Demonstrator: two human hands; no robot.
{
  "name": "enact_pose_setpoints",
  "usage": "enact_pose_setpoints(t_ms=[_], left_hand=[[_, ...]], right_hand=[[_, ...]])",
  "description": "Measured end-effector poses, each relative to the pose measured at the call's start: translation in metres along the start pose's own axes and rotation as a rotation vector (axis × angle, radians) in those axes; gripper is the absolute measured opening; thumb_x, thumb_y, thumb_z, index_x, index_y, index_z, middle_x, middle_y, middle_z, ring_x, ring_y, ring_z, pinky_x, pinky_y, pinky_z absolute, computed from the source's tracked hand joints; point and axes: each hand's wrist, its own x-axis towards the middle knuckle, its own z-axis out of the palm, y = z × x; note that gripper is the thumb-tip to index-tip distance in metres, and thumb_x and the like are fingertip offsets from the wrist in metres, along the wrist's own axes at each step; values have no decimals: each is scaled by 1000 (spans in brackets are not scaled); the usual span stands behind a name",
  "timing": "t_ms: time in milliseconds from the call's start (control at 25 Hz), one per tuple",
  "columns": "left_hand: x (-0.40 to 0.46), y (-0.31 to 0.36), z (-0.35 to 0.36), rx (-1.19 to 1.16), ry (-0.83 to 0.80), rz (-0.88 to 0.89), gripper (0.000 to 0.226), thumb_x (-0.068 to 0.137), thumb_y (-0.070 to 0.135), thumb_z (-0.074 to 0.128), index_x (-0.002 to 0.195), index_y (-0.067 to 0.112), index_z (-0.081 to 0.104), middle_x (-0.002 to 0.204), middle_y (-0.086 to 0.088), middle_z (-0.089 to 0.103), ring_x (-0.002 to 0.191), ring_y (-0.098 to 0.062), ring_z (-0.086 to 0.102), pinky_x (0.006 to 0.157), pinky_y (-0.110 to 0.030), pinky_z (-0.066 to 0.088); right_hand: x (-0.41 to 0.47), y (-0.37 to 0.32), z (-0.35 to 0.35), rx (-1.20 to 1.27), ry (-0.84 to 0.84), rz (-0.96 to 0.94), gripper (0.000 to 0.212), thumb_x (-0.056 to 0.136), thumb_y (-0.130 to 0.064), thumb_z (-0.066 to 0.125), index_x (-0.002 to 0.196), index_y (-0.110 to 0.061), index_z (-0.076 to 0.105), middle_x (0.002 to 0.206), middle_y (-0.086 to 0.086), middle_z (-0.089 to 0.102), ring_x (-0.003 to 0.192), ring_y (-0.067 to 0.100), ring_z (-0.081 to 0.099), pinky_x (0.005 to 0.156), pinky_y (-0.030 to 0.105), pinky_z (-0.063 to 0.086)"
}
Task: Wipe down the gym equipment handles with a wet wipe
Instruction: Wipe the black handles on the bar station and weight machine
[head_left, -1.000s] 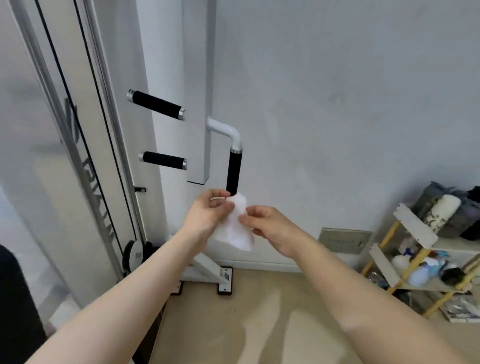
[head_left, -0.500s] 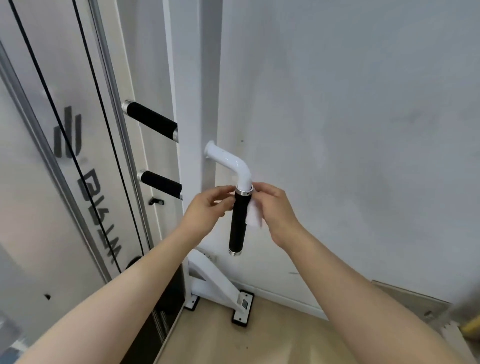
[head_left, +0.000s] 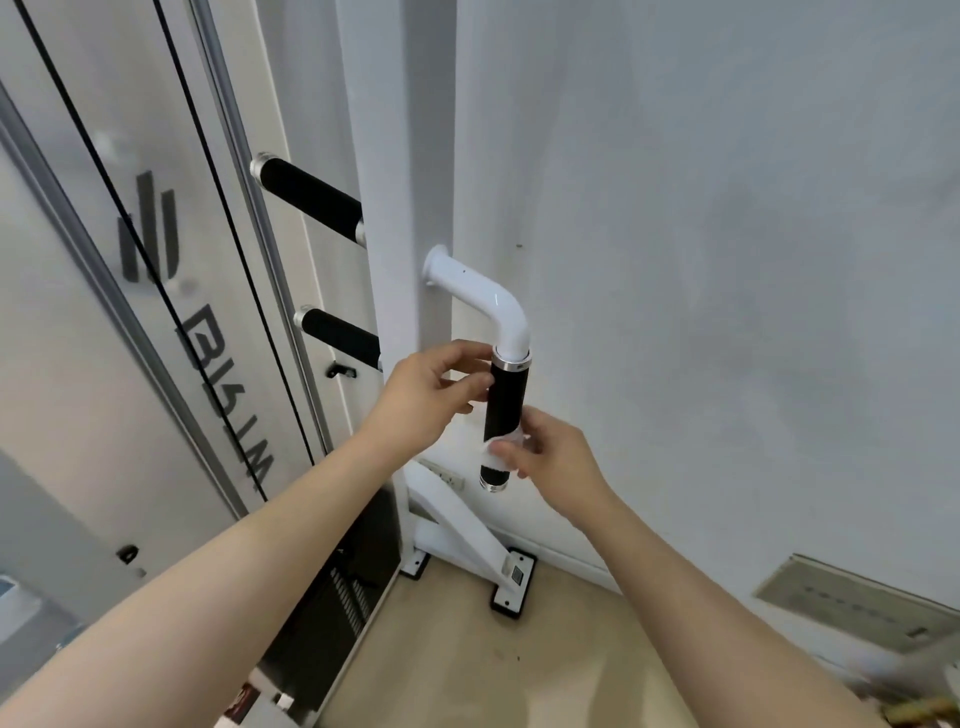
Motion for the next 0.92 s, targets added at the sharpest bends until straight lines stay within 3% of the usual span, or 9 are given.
enact_pose_setpoints(t_ms=[120,240,360,440,520,640,800,920], left_hand=[[-4,-1,1,5,-5,-13,25,88,11,59,89,36,61,91,14,68,77,-5,68,68,-17,54],[-3,-2,3,-4,24,-17,19,88,10,58,97,26,65,91,9,68,77,-7,67,67,-16,54],[-1,-3,7,-3,60,-33,18,89,12,56,100,23,65,90,12,67,72,-1,64,64,-12,51],[0,-4,10,-34,68,-57,17,89,12,58,99,23,66,92,5,69,78,-6,66,68,-16,54],[0,-4,10,-71,76,-72,16,88,10,59,96,21,66,90,1,68,82,-14,69,69,-19,55],[0,-4,10,-64,77,-80,15,87,9,59,92,22,64,87,2,67,82,-13,70,67,-17,54],[0,-2,9,-45,90,-90,14,87,9,60,94,19,66,95,-7,69,83,-21,68,76,-26,56],[-1,0,8,-47,98,-95,14,85,9,62,91,20,69,88,-4,71,77,-11,66,76,-21,53]], right_hand=[[-14,24,16,-97,-5,130,19,79,-16,69,94,-25,61,64,-15,51,57,1,50,53,9,37],[-2,-13,0,157,141,-80,29,79,-8,70,105,-18,62,77,-14,61,63,-8,55,62,6,41],[14,-49,-15,242,282,-274,28,80,-10,68,104,-23,61,84,-4,66,73,6,59,69,14,48],[12,-40,-9,185,296,-243,27,80,-12,69,105,-19,61,79,-8,63,66,1,55,64,11,45],[4,-11,4,60,204,-89,31,79,-12,70,109,-10,62,72,-15,58,57,-4,51,56,5,38],[-4,14,16,-91,91,79,35,78,-13,70,113,-11,62,68,-19,51,54,-2,47,52,4,36],[15,-32,-4,160,283,-197,34,75,-12,73,107,-18,63,78,-8,63,65,1,53,62,13,43],[12,-23,2,115,294,-165,33,76,-15,73,107,-19,61,74,-11,60,62,7,51,59,13,42]])
